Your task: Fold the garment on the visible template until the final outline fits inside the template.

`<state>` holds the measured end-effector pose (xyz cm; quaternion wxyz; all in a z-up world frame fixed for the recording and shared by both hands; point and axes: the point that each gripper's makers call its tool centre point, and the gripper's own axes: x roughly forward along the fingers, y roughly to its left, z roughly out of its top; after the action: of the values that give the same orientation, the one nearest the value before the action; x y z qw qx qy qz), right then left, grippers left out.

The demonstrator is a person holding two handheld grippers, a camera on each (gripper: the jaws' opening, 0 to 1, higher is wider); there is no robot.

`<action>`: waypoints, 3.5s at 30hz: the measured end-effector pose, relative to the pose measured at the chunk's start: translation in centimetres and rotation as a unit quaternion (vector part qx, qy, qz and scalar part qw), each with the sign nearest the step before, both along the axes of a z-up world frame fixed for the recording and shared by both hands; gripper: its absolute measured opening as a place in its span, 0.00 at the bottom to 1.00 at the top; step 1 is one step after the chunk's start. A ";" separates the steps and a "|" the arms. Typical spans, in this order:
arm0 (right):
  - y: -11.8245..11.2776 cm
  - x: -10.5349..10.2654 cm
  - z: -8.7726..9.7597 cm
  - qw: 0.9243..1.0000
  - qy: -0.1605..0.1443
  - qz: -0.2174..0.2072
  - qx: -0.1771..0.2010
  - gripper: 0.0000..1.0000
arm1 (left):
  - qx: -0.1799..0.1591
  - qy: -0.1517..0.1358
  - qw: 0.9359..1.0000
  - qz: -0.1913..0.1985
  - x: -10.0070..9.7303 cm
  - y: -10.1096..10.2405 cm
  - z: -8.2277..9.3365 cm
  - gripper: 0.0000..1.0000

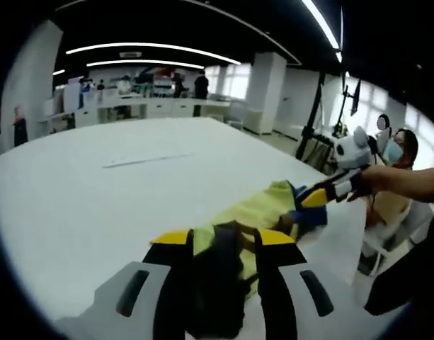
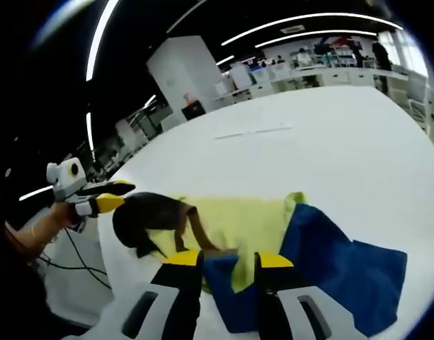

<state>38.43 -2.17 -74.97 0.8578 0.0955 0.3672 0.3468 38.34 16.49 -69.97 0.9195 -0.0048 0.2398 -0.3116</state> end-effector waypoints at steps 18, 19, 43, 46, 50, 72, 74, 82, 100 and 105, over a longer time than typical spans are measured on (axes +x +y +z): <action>1.0 -0.3 -2.6 0.998 0.055 0.004 0.000 0.07 | 0.016 0.058 0.998 0.019 0.1 1.3 -3.6 0.09; 1.0 -0.4 -2.7 0.998 0.057 0.002 0.000 0.06 | 0.017 0.059 0.998 0.021 0.1 1.4 -3.6 0.07; 0.6 -0.2 4.8 0.995 -0.018 -0.046 0.082 0.00 | -0.017 -0.015 0.998 0.063 -1.1 3.2 1.2 0.01; 0.4 0.4 6.2 0.995 -0.038 -0.047 0.079 0.00 | -0.030 -0.027 0.997 0.072 -1.0 3.2 2.4 0.01; 0.2 1.7 8.3 0.993 -0.066 -0.053 0.086 0.00 | -0.053 -0.034 0.995 0.076 -0.7 2.8 3.9 0.00; 1.0 11.4 14.8 0.978 -0.200 -0.067 0.007 0.00 | -0.059 -0.131 0.984 0.105 7.1 2.7 10.9 0.00; 0.9 12.6 14.7 0.977 -0.203 -0.068 -0.002 0.00 | -0.050 -0.134 0.984 0.109 8.3 3.0 10.7 0.00; 1.4 17.2 13.6 0.970 -0.225 -0.084 -0.028 0.00 | -0.048 -0.128 0.982 0.130 12.0 4.3 9.0 0.00; 2.1 24.8 2.2 0.976 -0.162 -0.104 -0.104 0.00 | 0.007 -0.035 0.983 0.181 19.7 5.5 -1.8 0.00; 1.9 25.6 -0.3 0.979 -0.134 -0.099 -0.114 0.00 | 0.046 -0.026 0.984 0.170 21.1 5.5 -4.1 0.01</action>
<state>64.07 -0.28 -75.32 0.9346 -0.0140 0.2746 0.2256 59.46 22.03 -74.10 0.9642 0.0052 0.2258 -0.1393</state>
